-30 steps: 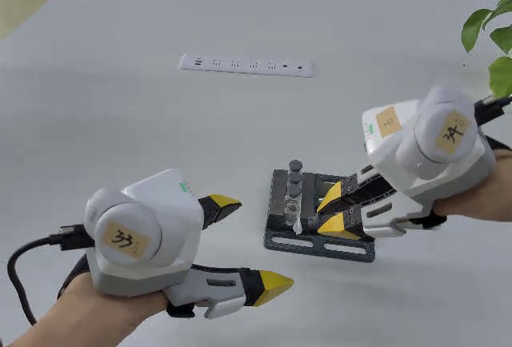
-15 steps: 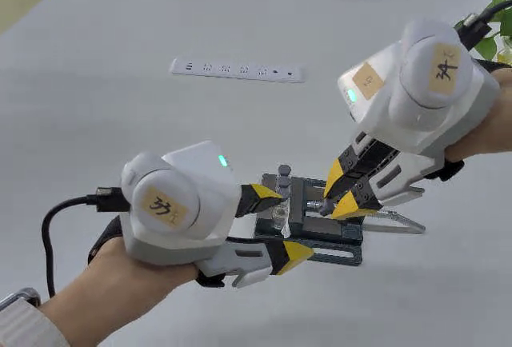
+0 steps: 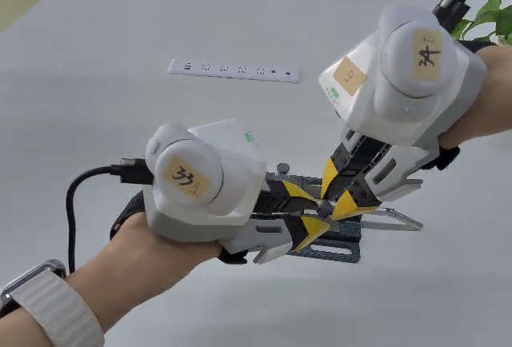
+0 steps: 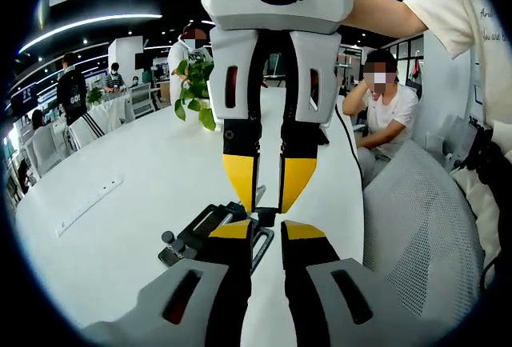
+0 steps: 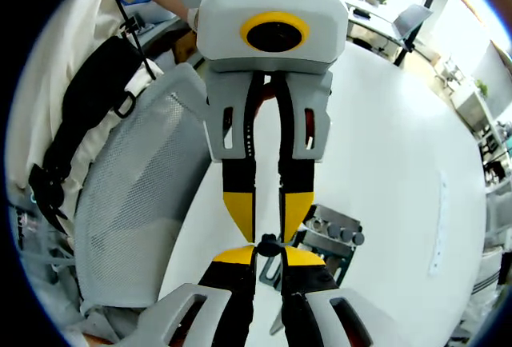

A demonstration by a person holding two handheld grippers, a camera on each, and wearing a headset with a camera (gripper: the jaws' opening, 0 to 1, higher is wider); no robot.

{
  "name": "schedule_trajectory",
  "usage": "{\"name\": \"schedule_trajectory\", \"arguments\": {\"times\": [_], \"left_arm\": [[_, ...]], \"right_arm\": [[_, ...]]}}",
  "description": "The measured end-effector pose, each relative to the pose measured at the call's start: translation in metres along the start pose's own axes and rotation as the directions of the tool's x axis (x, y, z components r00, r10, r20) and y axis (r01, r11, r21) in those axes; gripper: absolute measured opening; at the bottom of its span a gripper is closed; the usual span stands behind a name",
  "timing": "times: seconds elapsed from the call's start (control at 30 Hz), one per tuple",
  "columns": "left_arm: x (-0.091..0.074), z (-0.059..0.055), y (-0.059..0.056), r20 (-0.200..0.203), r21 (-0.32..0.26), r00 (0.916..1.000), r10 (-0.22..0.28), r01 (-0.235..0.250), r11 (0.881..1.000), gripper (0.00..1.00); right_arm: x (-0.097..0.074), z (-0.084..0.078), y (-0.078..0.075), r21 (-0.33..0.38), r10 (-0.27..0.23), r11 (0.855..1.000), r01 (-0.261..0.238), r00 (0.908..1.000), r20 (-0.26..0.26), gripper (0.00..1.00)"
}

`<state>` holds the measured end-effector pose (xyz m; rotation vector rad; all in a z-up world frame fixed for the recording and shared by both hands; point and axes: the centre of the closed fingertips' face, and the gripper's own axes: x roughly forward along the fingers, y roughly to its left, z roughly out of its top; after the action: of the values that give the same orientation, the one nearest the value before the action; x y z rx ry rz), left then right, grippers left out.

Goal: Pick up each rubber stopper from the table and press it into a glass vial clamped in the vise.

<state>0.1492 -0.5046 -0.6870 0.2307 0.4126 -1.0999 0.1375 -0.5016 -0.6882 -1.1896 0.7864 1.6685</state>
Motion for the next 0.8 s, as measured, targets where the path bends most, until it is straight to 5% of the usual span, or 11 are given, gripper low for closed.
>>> {"name": "schedule_trajectory", "arguments": {"times": [0.8], "left_arm": [[0.002,-0.004,-0.011,-0.039,-0.007,0.9979,-0.051,0.051,0.999,0.04]], "right_arm": [[0.003,0.004,0.009,-0.076,0.054,0.995,-0.058,0.9965,-0.064,0.07]]}}
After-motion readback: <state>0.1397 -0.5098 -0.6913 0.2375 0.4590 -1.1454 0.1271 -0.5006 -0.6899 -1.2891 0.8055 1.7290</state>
